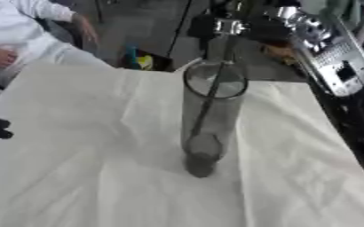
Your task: Arrange flowers into the vase.
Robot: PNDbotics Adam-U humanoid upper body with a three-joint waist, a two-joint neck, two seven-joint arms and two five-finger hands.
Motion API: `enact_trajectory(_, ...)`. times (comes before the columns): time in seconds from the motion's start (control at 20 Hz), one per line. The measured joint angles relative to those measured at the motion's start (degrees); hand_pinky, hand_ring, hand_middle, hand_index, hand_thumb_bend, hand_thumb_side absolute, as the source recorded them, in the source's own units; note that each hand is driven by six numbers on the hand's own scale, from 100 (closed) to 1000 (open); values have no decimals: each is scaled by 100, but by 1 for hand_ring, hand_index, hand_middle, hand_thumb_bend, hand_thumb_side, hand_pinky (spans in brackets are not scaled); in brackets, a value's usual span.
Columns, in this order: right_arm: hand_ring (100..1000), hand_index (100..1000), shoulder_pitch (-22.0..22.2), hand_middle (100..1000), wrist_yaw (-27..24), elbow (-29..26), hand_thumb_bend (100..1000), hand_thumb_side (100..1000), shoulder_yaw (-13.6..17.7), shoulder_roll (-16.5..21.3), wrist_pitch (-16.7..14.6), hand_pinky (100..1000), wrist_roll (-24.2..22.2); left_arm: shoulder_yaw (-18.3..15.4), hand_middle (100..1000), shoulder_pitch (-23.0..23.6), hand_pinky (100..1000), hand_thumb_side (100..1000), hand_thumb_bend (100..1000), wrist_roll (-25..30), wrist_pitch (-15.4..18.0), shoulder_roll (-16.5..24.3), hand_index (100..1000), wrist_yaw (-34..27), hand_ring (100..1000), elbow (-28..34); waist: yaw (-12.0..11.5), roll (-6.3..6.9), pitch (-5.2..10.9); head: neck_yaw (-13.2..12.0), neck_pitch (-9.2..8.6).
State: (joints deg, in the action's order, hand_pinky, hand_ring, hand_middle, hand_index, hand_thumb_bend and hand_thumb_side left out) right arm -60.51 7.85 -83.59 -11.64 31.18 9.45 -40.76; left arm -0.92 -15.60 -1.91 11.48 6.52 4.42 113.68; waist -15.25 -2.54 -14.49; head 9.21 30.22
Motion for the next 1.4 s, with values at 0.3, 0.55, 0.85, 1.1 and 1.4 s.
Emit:
enact_trajectory(0.3, 956, 860, 1, 679, 114, 0, 623, 985, -4, 39, -191, 983, -63, 0, 729, 0, 535, 974, 100, 24, -1, 0, 849, 0, 585, 0, 9, 0, 0, -3, -5)
enact_trajectory(0.55, 956, 859, 1, 680, 164, 6, 623, 978, -4, 43, -301, 985, -164, 0, 730, 0, 535, 975, 100, 44, -3, 0, 849, 0, 586, 0, 10, 0, 0, -6, -5)
enact_trajectory(0.85, 955, 855, 33, 674, 166, 11, 617, 971, -3, 67, -348, 984, -196, 0, 731, 0, 535, 978, 100, 48, -4, 0, 849, 0, 586, 0, 32, 0, 0, -9, -6)
enact_trajectory(1.1, 955, 849, 62, 667, 166, 9, 613, 960, -3, 92, -350, 984, -199, 0, 731, 0, 535, 981, 100, 55, -10, 0, 849, 0, 587, 0, 35, 0, 0, -10, -6)
enact_trajectory(1.4, 955, 848, 110, 667, 166, 9, 612, 950, -3, 96, -343, 984, -230, 0, 732, 0, 535, 982, 100, 57, -10, 0, 849, 7, 587, 0, 40, 0, 0, -10, -6)
